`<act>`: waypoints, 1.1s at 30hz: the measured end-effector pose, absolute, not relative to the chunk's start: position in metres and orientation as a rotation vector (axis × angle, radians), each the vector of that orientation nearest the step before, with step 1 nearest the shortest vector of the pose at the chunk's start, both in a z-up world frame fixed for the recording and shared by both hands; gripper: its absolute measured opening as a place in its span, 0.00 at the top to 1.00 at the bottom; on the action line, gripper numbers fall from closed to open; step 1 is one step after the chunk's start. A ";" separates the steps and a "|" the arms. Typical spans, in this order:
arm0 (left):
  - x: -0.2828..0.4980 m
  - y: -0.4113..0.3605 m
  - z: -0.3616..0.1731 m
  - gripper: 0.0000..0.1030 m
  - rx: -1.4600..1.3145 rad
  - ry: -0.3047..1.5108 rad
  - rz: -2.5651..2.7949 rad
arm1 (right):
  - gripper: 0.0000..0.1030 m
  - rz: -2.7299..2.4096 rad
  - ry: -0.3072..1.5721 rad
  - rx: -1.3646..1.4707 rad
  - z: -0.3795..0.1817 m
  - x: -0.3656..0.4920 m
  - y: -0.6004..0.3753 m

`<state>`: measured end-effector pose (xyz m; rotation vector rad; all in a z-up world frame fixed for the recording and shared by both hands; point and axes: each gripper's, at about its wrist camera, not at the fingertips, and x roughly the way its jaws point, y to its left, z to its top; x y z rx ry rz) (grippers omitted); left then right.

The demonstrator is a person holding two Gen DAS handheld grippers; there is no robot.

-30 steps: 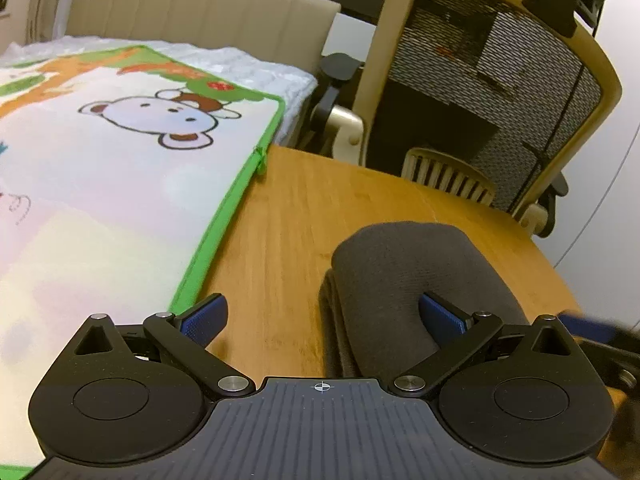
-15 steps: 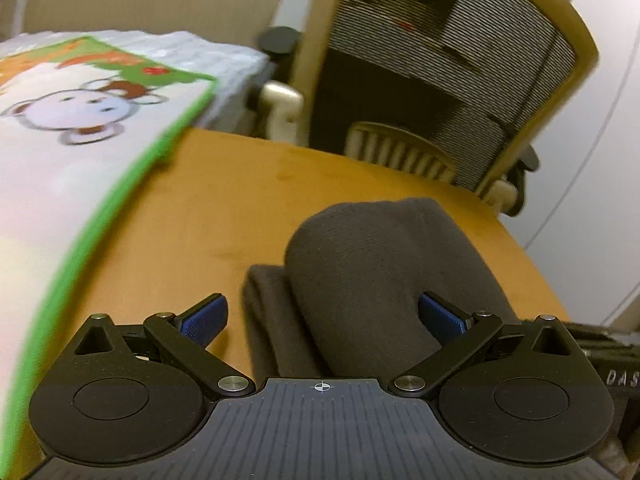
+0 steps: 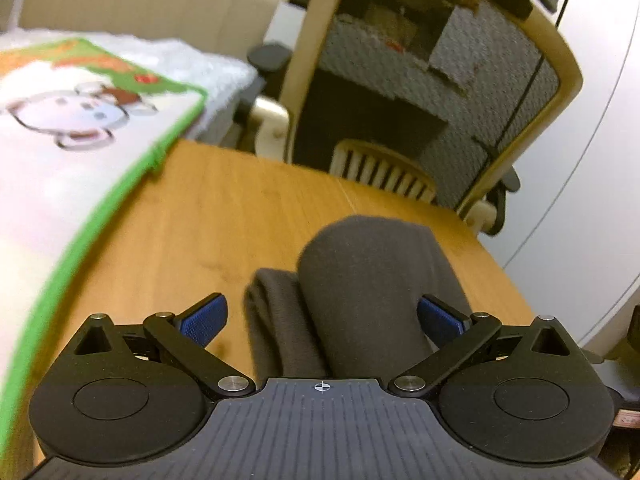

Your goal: Fold clothes

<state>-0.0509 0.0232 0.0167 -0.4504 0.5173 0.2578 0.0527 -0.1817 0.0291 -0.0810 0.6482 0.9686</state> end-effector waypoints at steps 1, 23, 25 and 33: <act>-0.052 0.023 0.015 0.00 -0.440 0.520 0.266 | 0.00 0.969 0.650 -0.080 0.029 0.053 -0.182; -0.066 0.042 -0.017 0.00 -0.554 0.448 0.255 | 0.00 0.925 0.672 -0.034 0.039 0.091 -0.117; -0.066 0.041 -0.017 0.00 -0.553 0.447 0.250 | 0.00 0.928 0.657 -0.013 0.035 0.089 -0.122; -0.060 0.037 -0.016 0.00 -0.535 0.461 0.240 | 0.00 0.872 0.602 -0.043 0.030 0.075 -0.137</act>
